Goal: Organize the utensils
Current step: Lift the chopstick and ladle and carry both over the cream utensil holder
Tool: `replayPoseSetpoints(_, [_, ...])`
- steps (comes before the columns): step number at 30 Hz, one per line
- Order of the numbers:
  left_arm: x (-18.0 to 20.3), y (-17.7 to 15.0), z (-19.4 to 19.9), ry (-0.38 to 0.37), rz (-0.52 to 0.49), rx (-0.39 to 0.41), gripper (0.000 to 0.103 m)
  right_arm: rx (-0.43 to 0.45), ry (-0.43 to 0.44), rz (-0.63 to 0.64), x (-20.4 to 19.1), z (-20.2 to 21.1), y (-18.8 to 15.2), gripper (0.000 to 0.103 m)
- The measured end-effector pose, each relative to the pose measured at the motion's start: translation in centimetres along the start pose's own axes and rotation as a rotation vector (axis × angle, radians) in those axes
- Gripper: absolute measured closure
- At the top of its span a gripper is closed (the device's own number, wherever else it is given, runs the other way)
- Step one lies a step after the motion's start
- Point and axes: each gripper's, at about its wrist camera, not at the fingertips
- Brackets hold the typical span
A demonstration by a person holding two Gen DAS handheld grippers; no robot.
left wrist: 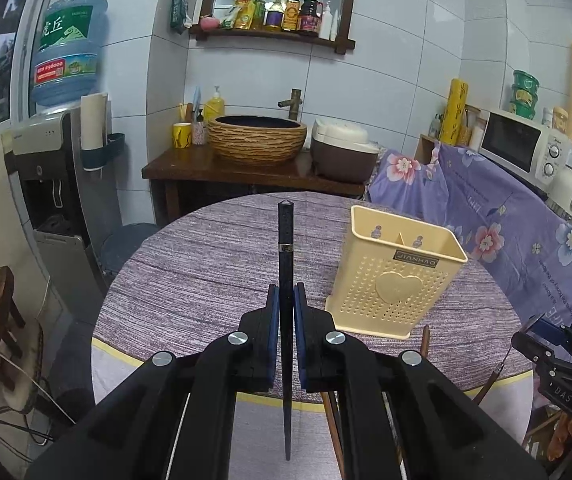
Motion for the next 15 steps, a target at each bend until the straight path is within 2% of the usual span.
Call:
replayPoseSetpoints(8, [-0.2,2.1,0.7,0.000,-0.003,0.041,0.095,0.010,0.022,0.010,0.3,0.0,1.6,0.055])
replayPoseSetpoints(12, [-0.2,4.4,1.3,-0.005,-0.001,0.075,0.095,0.036,0.037,0.025,0.6,0.5,3.8,0.055])
replayPoseSetpoints(15, [0.2,7.0,1.9,-0.014,0.006,0.112,0.095,0.075,0.045,0.028,0.9,1.1,6.7,0.055])
Point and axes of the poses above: each gripper's, at about its wrist camera, not at the fingertips, and z roughly against the way its jaws point, x to its right, y to its top, and after that the axes turned 4 degrees about y, right-handed
